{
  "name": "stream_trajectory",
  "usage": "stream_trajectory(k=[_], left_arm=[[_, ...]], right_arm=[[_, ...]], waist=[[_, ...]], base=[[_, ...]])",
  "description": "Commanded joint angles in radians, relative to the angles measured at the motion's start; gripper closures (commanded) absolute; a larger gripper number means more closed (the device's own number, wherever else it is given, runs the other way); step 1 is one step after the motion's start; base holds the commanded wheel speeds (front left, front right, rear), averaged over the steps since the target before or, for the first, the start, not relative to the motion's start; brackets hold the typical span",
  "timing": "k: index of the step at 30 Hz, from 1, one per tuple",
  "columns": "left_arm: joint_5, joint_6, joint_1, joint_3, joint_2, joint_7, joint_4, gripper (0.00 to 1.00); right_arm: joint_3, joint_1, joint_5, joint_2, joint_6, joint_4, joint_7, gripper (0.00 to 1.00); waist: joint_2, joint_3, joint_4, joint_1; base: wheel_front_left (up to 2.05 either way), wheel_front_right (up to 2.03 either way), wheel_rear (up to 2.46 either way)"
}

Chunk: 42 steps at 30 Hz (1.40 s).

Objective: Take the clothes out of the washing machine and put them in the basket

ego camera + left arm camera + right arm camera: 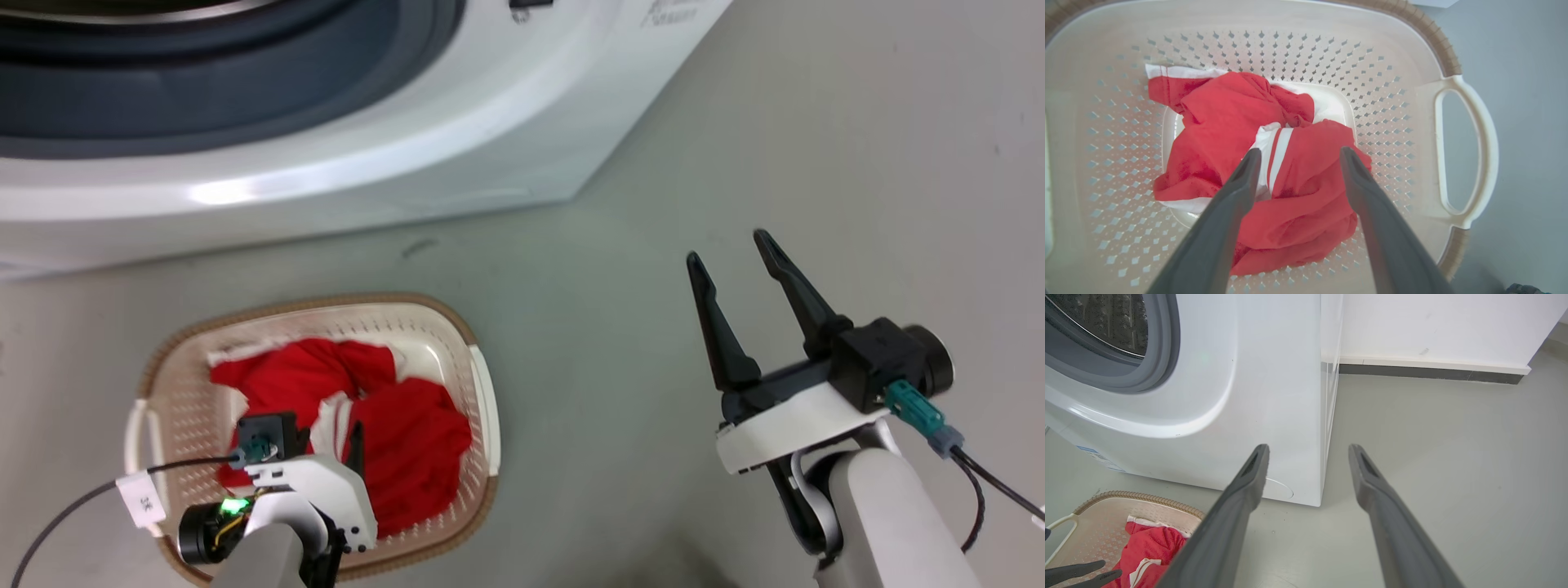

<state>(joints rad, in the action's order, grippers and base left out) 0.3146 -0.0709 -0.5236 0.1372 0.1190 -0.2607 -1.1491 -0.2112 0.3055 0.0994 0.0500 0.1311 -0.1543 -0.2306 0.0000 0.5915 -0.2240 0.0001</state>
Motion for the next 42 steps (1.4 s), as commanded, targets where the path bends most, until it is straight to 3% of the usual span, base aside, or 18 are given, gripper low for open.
stream_trajectory(k=[1,12,18,26,34,42], left_arm=[[0.008,0.003,0.036,-0.013,-0.011,-0.005,0.036,0.00],[-0.048,0.038,0.186,-0.097,-0.050,-0.004,0.400,0.00],[-0.110,0.059,0.260,-0.141,-0.060,-0.005,0.666,0.00],[-0.173,0.069,0.336,-0.149,-0.066,-0.004,0.909,0.00],[-0.220,0.079,0.429,-0.137,-0.066,-0.005,1.027,0.00],[-0.240,0.078,0.505,-0.122,-0.057,-0.005,1.022,0.00]], right_arm=[[0.015,-0.024,-0.010,0.001,-0.001,-0.008,0.003,0.00],[0.111,-0.127,-0.048,0.001,-0.001,0.011,0.034,0.00],[0.133,-0.159,-0.063,0.001,-0.001,0.046,0.052,0.00],[0.147,-0.195,-0.069,0.001,-0.001,0.072,0.072,0.00],[0.142,-0.240,-0.078,0.001,-0.001,0.082,0.087,0.00],[0.139,-0.280,-0.081,0.001,-0.001,0.091,0.097,0.00]], waist=[[0.0000,-0.113,0.048,-0.0001],[0.0000,-0.315,0.129,-0.0001],[0.0000,-0.383,0.148,-0.0001],[0.0000,-0.447,0.152,-0.0001],[0.0000,-0.514,0.145,-0.0001],[0.0000,-0.559,0.133,-0.0001]], base=[[0.00,0.00,0.00],[0.00,0.00,0.00],[0.00,0.00,0.00],[0.00,0.00,0.00],[0.00,0.00,0.00],[0.00,0.00,0.00]])
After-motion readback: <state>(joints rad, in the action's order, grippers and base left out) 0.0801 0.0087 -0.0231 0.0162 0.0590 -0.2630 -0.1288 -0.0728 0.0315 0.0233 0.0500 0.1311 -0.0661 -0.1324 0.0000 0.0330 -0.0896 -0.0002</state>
